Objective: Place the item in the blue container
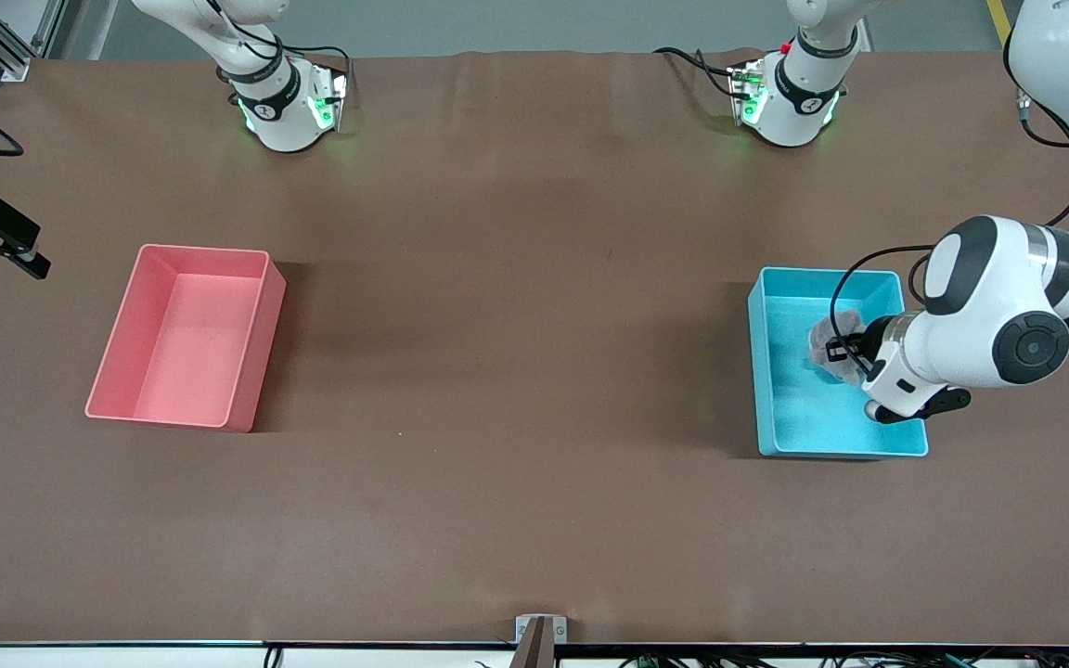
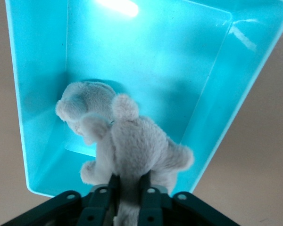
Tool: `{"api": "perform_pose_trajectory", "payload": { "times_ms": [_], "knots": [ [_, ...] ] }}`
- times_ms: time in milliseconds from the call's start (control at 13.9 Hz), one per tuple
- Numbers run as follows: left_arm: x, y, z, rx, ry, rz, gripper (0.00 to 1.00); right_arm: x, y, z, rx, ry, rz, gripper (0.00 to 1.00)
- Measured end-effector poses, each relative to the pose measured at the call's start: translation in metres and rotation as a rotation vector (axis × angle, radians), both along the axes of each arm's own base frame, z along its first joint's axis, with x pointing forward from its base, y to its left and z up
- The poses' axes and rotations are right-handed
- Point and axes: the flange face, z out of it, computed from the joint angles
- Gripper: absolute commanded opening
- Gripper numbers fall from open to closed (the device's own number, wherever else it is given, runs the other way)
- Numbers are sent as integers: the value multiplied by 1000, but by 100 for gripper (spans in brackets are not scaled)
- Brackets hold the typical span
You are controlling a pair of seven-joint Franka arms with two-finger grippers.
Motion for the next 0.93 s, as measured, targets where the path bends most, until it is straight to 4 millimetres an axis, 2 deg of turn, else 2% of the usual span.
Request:
{"api": "perform_pose_trajectory", "payload": {
  "times_ms": [216, 359, 431, 575, 791, 935],
  "knots": [
    [3, 0, -7, 7, -8, -9, 100, -1, 0, -1, 0, 15, 0, 100],
    [7, 1, 1, 5, -27, -5, 100, -2, 0, -2, -1, 17, 0, 100],
    [13, 1, 12, 2, -48, -2, 100, -2, 0, -2, -1, 18, 0, 100],
    [24, 6, 47, 4, -85, 11, 100, -2, 0, -1, -1, 17, 0, 100],
    [36, 18, 127, 15, -145, 37, 100, -2, 0, -1, -1, 17, 0, 100],
    [35, 16, 167, 15, -186, 36, 100, -2, 0, -1, -1, 18, 0, 100]
  ]
}}
